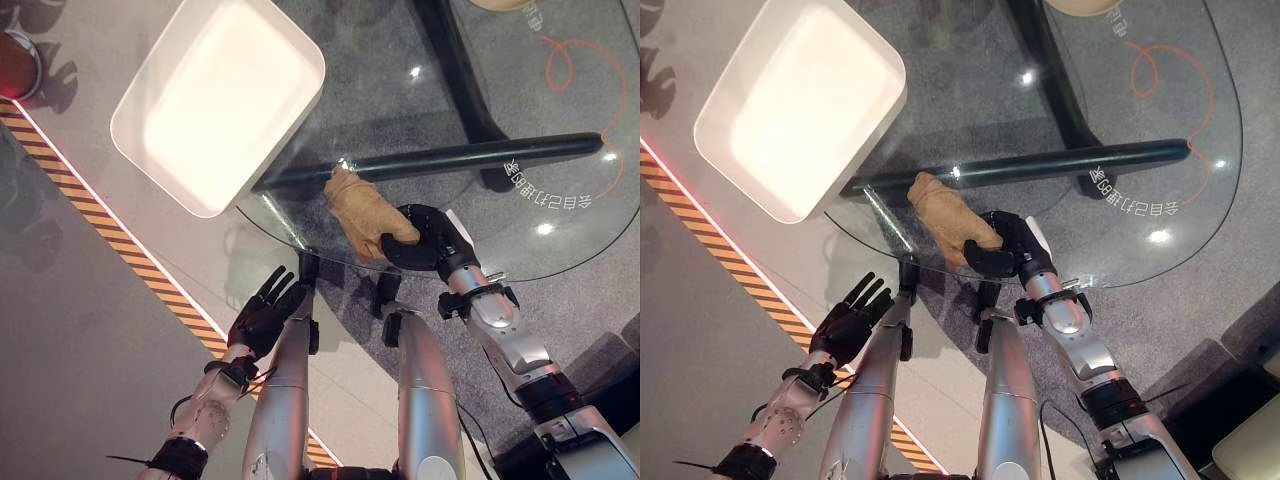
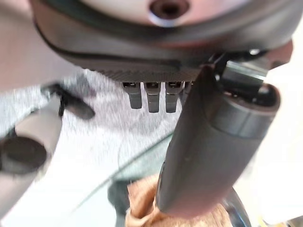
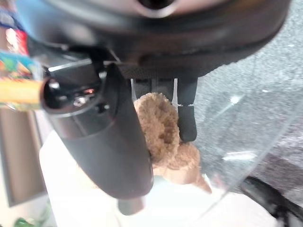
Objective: Wipe the table with a cloth and put it in the basket.
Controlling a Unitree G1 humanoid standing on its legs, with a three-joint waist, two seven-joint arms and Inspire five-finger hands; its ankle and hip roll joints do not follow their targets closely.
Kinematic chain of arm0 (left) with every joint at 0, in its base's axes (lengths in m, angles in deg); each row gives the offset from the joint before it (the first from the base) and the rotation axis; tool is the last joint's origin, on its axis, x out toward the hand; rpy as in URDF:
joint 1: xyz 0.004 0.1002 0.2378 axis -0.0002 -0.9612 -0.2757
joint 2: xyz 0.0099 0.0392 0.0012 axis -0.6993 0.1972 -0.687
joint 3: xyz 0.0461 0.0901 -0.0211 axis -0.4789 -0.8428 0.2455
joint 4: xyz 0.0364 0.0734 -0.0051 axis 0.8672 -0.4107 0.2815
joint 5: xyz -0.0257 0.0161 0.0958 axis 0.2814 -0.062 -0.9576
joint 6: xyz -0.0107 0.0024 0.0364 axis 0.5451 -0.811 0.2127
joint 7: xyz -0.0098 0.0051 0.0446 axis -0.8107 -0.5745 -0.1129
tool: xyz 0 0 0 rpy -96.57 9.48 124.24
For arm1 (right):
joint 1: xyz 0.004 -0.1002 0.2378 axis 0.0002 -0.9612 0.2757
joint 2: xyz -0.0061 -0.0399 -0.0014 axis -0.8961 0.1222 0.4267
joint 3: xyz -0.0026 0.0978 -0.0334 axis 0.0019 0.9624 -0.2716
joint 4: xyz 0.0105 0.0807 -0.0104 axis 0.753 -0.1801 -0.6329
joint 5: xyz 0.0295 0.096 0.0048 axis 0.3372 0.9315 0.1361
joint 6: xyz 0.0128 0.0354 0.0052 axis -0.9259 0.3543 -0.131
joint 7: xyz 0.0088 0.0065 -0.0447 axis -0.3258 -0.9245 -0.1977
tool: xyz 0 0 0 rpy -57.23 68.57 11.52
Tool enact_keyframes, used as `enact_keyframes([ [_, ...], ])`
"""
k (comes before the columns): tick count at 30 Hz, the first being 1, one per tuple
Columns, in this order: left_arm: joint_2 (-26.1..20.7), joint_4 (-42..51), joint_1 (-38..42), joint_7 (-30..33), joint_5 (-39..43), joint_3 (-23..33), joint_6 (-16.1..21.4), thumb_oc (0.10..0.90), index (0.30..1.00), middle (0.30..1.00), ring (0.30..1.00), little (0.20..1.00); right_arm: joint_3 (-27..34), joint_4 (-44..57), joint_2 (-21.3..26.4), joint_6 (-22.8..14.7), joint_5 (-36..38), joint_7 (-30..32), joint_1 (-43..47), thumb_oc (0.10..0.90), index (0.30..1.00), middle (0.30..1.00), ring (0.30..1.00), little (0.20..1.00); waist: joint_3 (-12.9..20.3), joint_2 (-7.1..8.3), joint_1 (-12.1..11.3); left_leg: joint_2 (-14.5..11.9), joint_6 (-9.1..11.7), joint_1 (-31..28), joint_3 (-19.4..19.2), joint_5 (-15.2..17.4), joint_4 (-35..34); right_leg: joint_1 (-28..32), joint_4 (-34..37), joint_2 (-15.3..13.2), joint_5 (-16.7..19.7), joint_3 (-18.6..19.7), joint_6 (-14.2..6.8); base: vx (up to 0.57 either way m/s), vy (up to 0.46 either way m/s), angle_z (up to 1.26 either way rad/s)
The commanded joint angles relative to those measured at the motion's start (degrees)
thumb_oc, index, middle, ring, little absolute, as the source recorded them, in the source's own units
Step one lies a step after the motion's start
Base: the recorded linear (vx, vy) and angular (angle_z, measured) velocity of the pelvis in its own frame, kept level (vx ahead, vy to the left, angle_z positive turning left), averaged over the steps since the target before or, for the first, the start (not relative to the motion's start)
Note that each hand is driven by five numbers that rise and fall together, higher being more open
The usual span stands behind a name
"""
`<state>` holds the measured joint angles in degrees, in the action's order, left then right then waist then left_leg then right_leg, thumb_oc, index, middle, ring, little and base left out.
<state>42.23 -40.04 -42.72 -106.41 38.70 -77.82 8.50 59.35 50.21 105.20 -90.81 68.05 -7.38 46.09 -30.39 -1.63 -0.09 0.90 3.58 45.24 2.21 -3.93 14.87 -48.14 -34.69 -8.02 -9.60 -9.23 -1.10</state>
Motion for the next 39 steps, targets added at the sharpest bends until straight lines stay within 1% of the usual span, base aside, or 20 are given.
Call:
enact_keyframes([
  [1,-0.1,8.6,-6.1,-8.6,4.7,0.1,-2.6,0.800,0.900,0.900,0.900,0.900,2.7,12.3,0.5,-9.1,5.9,-4.3,-1.2,0.100,0.300,0.300,0.300,0.200,0.6,-0.65,-0.2,3.2,-5.1,-1.3,-4.3,9.2,11.1,5.4,13.4,4.7,8.4,0.5,-1.1,0.00,0.000,0.00],
  [3,-0.3,10.5,-6.5,-10.2,7.3,0.1,-3.2,0.800,0.900,0.900,0.900,0.900,2.8,14.2,0.4,-9.9,8.2,-7.1,-1.7,0.100,0.300,0.300,0.300,0.200,0.6,-0.56,-0.1,3.1,-5.2,-1.8,-4.4,9.2,11.0,5.9,13.5,4.7,8.3,0.6,-1.1,0.00,0.000,0.00],
  [5,-0.2,13.5,-6.2,-11.7,10.8,0.3,-4.8,0.800,0.900,0.900,0.900,0.900,2.6,17.6,-0.2,-10.8,11.1,-11.0,-1.9,0.100,0.300,0.300,0.300,0.200,0.6,-0.28,0.0,2.9,-5.3,-2.1,-4.6,9.5,11.3,6.3,13.5,4.8,8.2,0.8,-1.1,0.00,0.000,0.00],
  [8,-0.4,15.8,-5.7,-13.9,12.8,-0.5,-6.5,0.800,0.900,0.900,0.900,0.900,2.3,21.3,-0.9,-11.6,11.6,-14.1,-2.2,0.100,0.300,0.300,0.300,0.200,0.6,0.14,0.4,2.8,-5.3,-2.0,-4.7,9.6,11.6,6.3,13.6,4.9,8.5,1.2,-1.1,0.00,0.000,0.00],
  [10,-0.2,17.3,-5.0,-16.3,16.5,-1.4,-8.6,0.800,0.900,0.900,0.900,0.900,2.0,23.1,-0.6,-12.1,10.8,-15.8,-2.0,0.100,0.300,0.300,0.300,0.200,0.6,0.48,0.7,2.6,-5.4,-1.7,-4.9,9.6,11.9,6.0,13.6,5.1,8.7,1.6,-1.1,0.00,0.000,0.00],
  [13,-0.2,18.0,-4.3,-17.1,18.6,-1.4,-9.4,0.800,0.900,0.900,0.900,0.900,1.9,23.9,0.0,-12.5,10.9,-17.5,-1.9,0.100,0.300,0.300,0.300,0.200,0.6,0.96,1.0,2.4,-5.5,-1.7,-5.2,9.8,12.0,5.9,13.7,5.3,8.9,1.8,-1.2,0.00,0.000,0.00],
  [14,-0.2,18.2,-4.2,-17.0,18.7,-1.5,-9.3,0.800,0.900,0.900,0.900,0.900,1.8,24.0,0.0,-12.5,10.9,-17.6,-1.9,0.100,0.300,0.300,0.300,0.200,0.6,1.02,1.1,2.4,-5.5,-1.6,-5.2,9.7,12.0,5.9,13.8,5.3,9.0,1.9,-1.2,0.00,0.000,0.00],
  [15,-0.3,19.2,-3.5,-17.0,21.5,-1.9,-8.7,0.800,0.900,0.900,0.900,0.900,1.2,25.0,0.9,-12.7,11.2,-18.3,-1.7,0.100,0.300,0.300,0.300,0.200,0.6,1.46,1.4,2.2,-5.5,-1.5,-5.5,9.6,11.8,5.8,14.2,5.6,9.3,2.1,-1.3,0.00,0.000,0.00],
  [17,-0.3,19.4,-3.1,-17.0,23.1,-1.7,-8.7,0.800,0.900,0.900,0.900,0.900,1.1,25.2,1.1,-12.8,11.5,-18.7,-1.8,0.100,0.300,0.300,0.300,0.200,0.6,1.67,1.5,2.2,-5.5,-1.6,-5.6,9.6,11.8,6.0,14.3,5.7,9.3,2.2,-1.3,0.00,-0.003,-0.02],
  [20,-0.4,19.7,-2.7,-17.3,25.2,-1.0,-9.1,0.800,0.900,0.900,0.900,0.900,0.8,25.3,1.2,-13.2,11.4,-18.6,-2.2,0.100,0.300,0.300,0.300,0.200,0.6,1.87,1.6,2.1,-5.5,-1.6,-5.7,9.6,11.8,6.0,14.5,5.7,9.5,2.2,-1.4,0.00,-0.002,-0.01],
  [22,-0.8,20.2,-1.9,-19.0,28.8,-0.1,-10.1,0.800,0.900,0.900,0.900,0.900,0.4,24.9,1.7,-14.2,11.8,-18.6,-2.6,0.100,0.300,0.300,0.300,0.200,0.6,2.23,1.8,2.1,-5.4,-1.7,-5.8,9.5,11.7,6.3,15.0,5.8,9.7,2.3,-1.4,0.00,0.000,0.00],
  [25,-1.0,20.6,-1.4,-19.0,29.5,0.1,-10.2,0.800,0.900,0.900,0.900,0.900,0.1,24.8,1.5,-14.6,11.4,-19.1,-2.8,0.100,0.300,0.300,0.300,0.200,0.6,2.42,1.8,2.1,-5.3,-1.7,-5.8,9.5,11.6,6.6,15.4,5.7,9.9,2.3,-1.4,0.00,-0.007,-0.04],
  [30,-1.4,21.6,-0.5,-18.3,30.2,0.2,-9.7,0.800,0.900,0.900,0.900,0.900,-0.8,25.2,2.3,-14.2,11.1,-18.9,-2.3,0.100,0.300,0.300,0.300,0.200,0.6,2.68,1.8,2.0,-5.1,-1.7,-5.9,9.2,11.4,6.8,15.8,5.7,10.0,2.3,-1.4,-0.01,-0.006,-0.04],
  [31,-1.4,21.7,0.3,-18.2,30.2,0.4,-9.6,0.800,0.900,0.900,0.900,0.900,-0.6,25.3,2.4,-14.1,11.1,-19.0,-1.6,0.100,0.300,0.300,0.300,0.200,0.6,2.85,2.0,2.2,-5.3,0.0,-6.2,7.4,11.0,5.2,16.3,5.4,11.5,2.2,-1.0,-0.06,-0.001,-0.01],
  [32,-1.5,21.7,0.3,-18.1,30.5,0.4,-9.2,0.800,0.900,0.900,0.900,0.900,-0.8,25.6,2.6,-13.9,11.1,-19.9,-1.7,0.100,0.300,0.300,0.300,0.200,0.6,2.85,2.0,2.2,-5.3,0.0,-6.3,7.3,10.9,5.2,16.3,5.5,11.6,2.2,-1.0,-0.06,0.001,0.00],
  [33,-1.5,21.6,0.4,-18.0,30.8,0.5,-9.0,0.800,0.900,0.900,0.900,0.900,-0.9,25.8,2.5,-13.6,10.9,-20.6,-1.9,0.100,0.300,0.300,0.300,0.200,0.6,2.89,2.0,2.2,-5.3,0.0,-6.3,7.3,10.8,5.2,16.3,5.5,11.6,2.2,-1.0,0.06,0.009,-0.01],
  [34,-1.4,21.6,-0.3,-18.0,31.2,0.4,-8.4,0.800,0.900,0.900,0.900,0.900,-1.7,26.3,2.6,-12.4,9.8,-21.6,-2.9,0.100,0.300,0.300,0.300,0.200,0.6,2.81,1.9,2.1,-5.1,-1.7,-5.8,9.0,11.0,6.6,15.8,5.8,10.0,2.3,-1.3,0.06,0.006,-0.01],
  [36,-1.7,22.0,-0.2,-17.9,31.3,0.8,-8.0,0.800,0.900,0.900,0.900,0.900,-2.3,26.8,3.3,-11.2,9.1,-22.1,-3.1,0.100,0.300,0.300,0.300,0.200,0.6,2.93,1.9,2.1,-5.0,-1.5,-5.8,8.9,11.1,6.5,15.7,5.8,10.0,2.3,-1.3,0.00,0.001,-0.03],
  [37,-1.9,22.1,0.7,-17.9,31.3,1.1,-7.9,0.800,0.900,0.900,0.900,0.900,-2.2,27.0,3.6,-10.9,9.1,-22.4,-2.5,0.100,0.300,0.300,0.300,0.200,0.6,3.13,2.1,2.2,-5.3,0.3,-6.1,7.2,10.7,4.8,16.2,5.5,11.5,2.2,-1.0,-0.06,-0.004,-0.03],
  [39,-2.0,22.3,0.7,-17.9,31.1,1.1,-7.6,0.800,0.900,0.900,0.900,0.900,-2.5,27.1,4.0,-10.6,9.2,-23.3,-2.8,0.100,0.300,0.300,0.300,0.200,0.6,3.17,2.1,2.3,-5.3,0.3,-6.1,7.1,10.7,4.8,16.2,5.5,11.5,2.2,-1.0,-0.03,-0.003,0.00],
])
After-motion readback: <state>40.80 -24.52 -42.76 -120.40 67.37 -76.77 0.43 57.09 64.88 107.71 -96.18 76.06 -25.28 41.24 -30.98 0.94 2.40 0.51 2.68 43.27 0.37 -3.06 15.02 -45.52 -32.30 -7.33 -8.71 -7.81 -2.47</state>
